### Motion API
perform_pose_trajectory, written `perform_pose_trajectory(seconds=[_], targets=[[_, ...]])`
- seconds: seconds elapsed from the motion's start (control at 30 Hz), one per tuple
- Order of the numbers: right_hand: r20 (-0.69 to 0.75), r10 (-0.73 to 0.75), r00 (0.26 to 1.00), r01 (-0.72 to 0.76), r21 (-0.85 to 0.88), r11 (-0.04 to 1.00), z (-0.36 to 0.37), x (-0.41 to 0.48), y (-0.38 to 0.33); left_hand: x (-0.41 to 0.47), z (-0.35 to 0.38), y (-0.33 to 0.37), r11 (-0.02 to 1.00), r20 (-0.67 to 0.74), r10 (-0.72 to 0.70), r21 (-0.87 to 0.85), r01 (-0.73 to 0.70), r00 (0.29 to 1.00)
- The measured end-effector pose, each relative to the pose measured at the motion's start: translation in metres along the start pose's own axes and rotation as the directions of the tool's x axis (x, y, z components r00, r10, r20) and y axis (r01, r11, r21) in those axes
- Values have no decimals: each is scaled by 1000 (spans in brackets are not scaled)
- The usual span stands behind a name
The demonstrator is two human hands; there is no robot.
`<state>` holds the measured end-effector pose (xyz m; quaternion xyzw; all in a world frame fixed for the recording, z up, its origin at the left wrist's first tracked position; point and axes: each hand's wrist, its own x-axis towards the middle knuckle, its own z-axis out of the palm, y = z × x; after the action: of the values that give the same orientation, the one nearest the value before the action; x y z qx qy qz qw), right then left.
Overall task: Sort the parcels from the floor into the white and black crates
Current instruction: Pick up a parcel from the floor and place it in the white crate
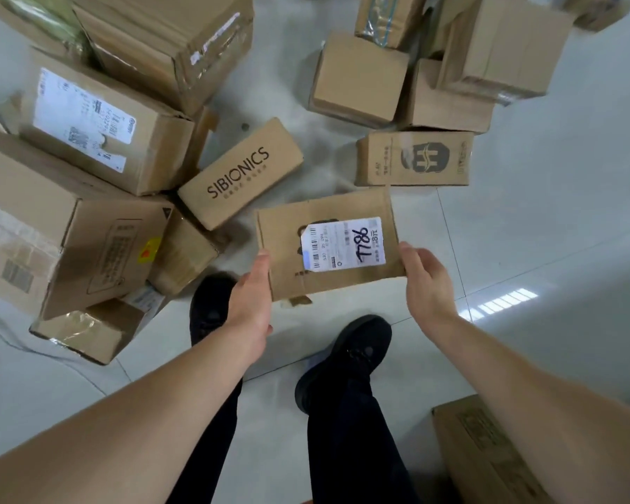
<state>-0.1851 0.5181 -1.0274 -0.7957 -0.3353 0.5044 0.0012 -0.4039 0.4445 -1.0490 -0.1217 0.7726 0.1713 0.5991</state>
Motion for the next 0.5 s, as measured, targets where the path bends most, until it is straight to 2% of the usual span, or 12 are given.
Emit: perform_pose_trajectory(seconds=[0.13, 0.37, 0.5], targets=[[105, 45, 993, -46, 3, 999, 9, 15, 26, 13, 8, 10, 998, 16, 7, 56, -8, 1000], [117, 68, 991, -86, 151, 985, 34, 29, 17, 35, 12, 9, 993, 84, 45, 101, -54, 995], [66, 75, 995, -88, 209, 974, 26, 10, 6, 7, 10, 16, 983, 119, 87, 153, -105, 989]])
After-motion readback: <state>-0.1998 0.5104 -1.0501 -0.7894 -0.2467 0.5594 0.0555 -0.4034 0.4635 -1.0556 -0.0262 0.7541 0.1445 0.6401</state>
